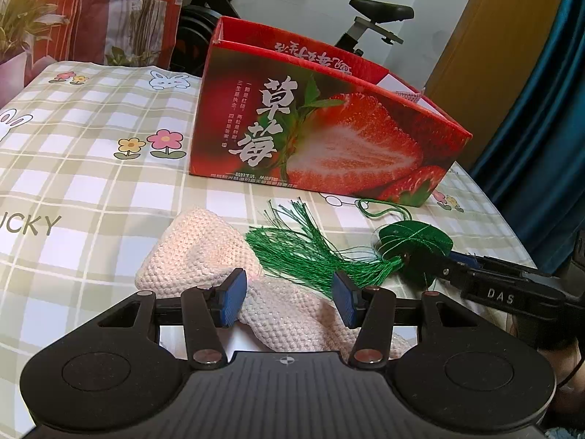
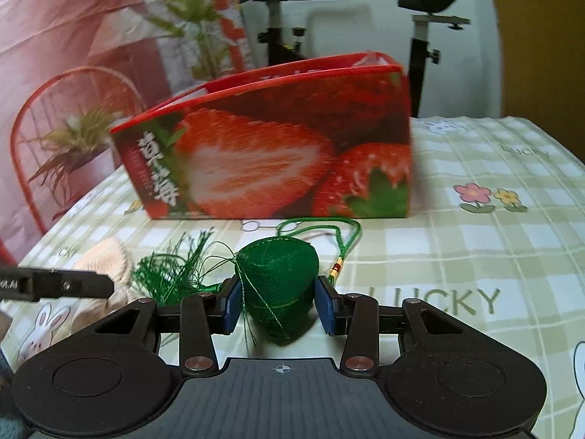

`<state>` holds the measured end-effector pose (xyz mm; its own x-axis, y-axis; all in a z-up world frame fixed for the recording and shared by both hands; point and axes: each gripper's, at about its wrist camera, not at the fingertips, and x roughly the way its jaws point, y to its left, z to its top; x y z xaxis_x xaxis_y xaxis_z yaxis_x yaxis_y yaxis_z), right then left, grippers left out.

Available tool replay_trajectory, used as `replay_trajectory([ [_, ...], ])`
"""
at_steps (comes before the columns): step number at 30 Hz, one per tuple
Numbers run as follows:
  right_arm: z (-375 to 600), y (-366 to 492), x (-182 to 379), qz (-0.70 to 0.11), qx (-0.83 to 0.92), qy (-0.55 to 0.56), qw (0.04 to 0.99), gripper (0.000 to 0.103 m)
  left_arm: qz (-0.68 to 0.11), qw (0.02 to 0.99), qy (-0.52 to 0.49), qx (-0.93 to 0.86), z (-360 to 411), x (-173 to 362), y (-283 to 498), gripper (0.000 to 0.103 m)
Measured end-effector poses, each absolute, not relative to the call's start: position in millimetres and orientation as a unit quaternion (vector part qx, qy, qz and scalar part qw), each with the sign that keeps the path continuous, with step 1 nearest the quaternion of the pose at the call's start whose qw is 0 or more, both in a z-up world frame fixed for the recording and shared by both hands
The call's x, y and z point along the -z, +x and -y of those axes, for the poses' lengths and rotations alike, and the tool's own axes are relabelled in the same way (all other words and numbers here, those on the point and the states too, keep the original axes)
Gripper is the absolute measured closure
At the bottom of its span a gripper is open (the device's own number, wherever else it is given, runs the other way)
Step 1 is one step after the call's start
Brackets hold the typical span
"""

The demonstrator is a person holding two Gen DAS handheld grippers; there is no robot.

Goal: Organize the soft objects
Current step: 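Close the right gripper on the green yarn ball and lift it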

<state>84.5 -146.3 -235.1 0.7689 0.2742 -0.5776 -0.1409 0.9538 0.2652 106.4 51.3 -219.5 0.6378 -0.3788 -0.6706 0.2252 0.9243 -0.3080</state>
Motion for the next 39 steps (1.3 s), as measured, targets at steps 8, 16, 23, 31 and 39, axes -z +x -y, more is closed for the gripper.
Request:
replay_trajectory([
  [8,138.1,83.7,235.4,-0.327,-0.137,0.087,0.931,0.064,-0.394,0.897,-0.109,0.167,-52.4,216.6,109.3,0.049],
  [16,113.9,81.7,232.2,-0.323,-0.185,0.034,0.927,0.064,-0.376,0.897,-0.096,0.211,-30.8,193.5,124.1,0.049],
  [23,116.5,83.0,232.1,-0.323,-0.193,0.040,0.926,0.065,-0.419,0.858,-0.158,0.251,-4.5,202.1,147.8,0.049],
  [31,114.5,82.4,232.9,-0.323,-0.206,0.038,0.923,0.065,-0.445,0.835,-0.191,0.261,7.7,221.4,160.1,0.049],
  [39,118.3,82.1,222.0,-0.318,-0.206,0.056,0.924,0.066,-0.431,0.829,-0.200,0.294,3.9,204.7,158.3,0.062],
])
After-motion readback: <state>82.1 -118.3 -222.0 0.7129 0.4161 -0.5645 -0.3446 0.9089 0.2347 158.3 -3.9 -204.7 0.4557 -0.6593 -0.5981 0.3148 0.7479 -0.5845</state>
